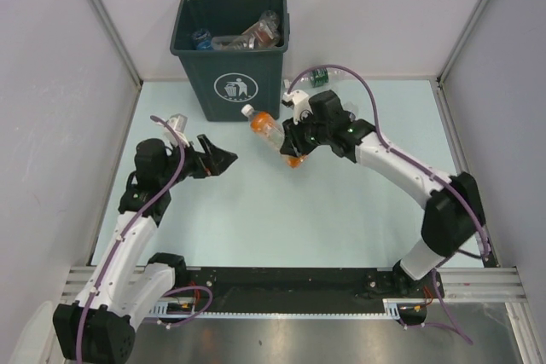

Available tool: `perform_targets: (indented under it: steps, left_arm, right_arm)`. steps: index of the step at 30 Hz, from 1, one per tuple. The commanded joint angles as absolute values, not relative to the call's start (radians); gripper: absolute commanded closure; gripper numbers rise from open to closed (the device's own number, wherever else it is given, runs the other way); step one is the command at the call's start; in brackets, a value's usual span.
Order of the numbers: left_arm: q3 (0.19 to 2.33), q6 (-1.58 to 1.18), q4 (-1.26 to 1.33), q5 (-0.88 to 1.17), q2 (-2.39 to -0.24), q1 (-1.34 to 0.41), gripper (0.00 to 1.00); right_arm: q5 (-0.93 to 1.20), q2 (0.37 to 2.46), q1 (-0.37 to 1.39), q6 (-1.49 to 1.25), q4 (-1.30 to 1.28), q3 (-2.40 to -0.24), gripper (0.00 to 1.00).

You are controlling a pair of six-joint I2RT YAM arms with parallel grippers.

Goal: Put the plastic bottles in the bin
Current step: Pick up the plastic bottle at the center of the board, then place the plastic bottle in the trash bin.

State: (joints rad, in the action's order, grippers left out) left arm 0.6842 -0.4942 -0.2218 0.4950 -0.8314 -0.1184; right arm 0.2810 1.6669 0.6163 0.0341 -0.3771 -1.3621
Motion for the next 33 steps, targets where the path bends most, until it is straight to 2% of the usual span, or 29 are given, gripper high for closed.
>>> perform_targets:
  steps: [1, 6, 12, 23, 27, 30, 31, 33]
  left_arm:
    - [0.666, -0.587, -0.004, 0.568, -0.811, -0.163, 0.0]
    - [0.647, -0.595, 0.196, 0.592, -0.778, -0.276, 0.0]
    - [0.611, -0.641, 0.434, 0.589, -0.732, -0.356, 0.0]
    - [0.612, -0.637, 0.497, 0.431, -0.765, -0.42, 0.02]
    - [0.612, -0.638, 0.523, 0.353, -0.761, -0.431, 0.22]
    - [0.615, -0.634, 0.525, 0.292, -0.752, -0.434, 0.35]
    - [0.618, -0.626, 0.525, 0.279, -0.75, -0.436, 0.38]
    - [0.647, -0.614, 0.489, 0.24, -0.759, -0.436, 0.46]
  right_arm:
    - [0.432, 1.517, 0.658, -0.047, -0.305, -1.33, 0.85]
    - [0.55, 1.407, 0.706, -0.095, -0.272, -1.315, 0.82]
    - [0.59, 1.362, 0.749, -0.124, -0.244, -1.31, 0.81]
    - [0.661, 1.322, 0.785, -0.159, -0.207, -1.296, 0.77]
    - [0.676, 1.321, 0.787, -0.181, -0.196, -1.292, 0.72]
    - [0.672, 1.305, 0.79, -0.175, -0.209, -1.289, 0.4]
    - [0.663, 1.296, 0.799, -0.166, -0.212, -1.286, 0.18]
    - [0.591, 1.263, 0.811, -0.147, -0.222, -1.276, 0.08]
